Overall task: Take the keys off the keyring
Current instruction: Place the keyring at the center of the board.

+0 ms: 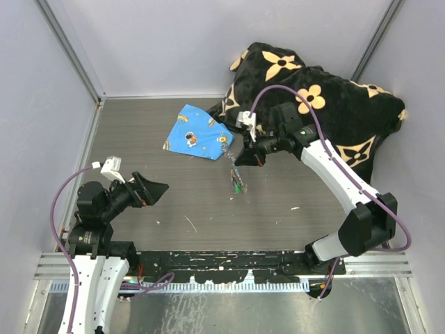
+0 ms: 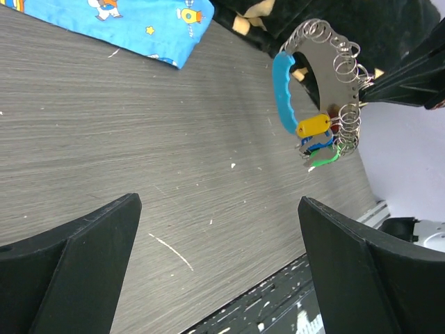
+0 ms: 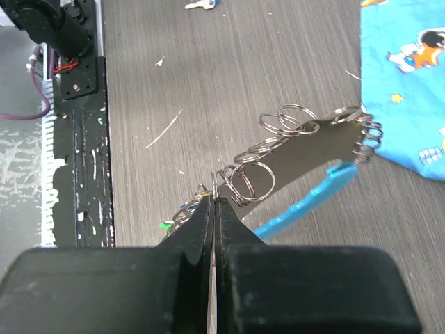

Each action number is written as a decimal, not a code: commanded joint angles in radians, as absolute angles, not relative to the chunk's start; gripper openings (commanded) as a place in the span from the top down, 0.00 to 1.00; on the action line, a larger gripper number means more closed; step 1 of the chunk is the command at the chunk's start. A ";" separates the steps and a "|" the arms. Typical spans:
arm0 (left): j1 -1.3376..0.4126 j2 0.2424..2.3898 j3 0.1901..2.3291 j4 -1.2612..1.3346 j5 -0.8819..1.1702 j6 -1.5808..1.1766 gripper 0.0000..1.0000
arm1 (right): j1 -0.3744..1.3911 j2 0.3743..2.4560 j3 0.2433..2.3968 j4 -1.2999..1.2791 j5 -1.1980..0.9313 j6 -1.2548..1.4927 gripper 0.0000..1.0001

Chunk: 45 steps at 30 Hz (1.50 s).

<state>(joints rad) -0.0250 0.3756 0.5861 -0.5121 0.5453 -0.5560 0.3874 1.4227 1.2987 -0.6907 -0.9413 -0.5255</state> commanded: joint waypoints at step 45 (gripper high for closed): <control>-0.026 0.353 0.601 -0.419 0.663 -0.525 0.02 | 0.377 1.581 1.276 -0.733 -0.427 -0.697 0.95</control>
<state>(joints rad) -0.0250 0.3893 0.5865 -0.5095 0.6548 -0.5049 0.4000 1.7279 1.2991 -0.8173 -0.3691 -0.7025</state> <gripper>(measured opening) 0.984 0.037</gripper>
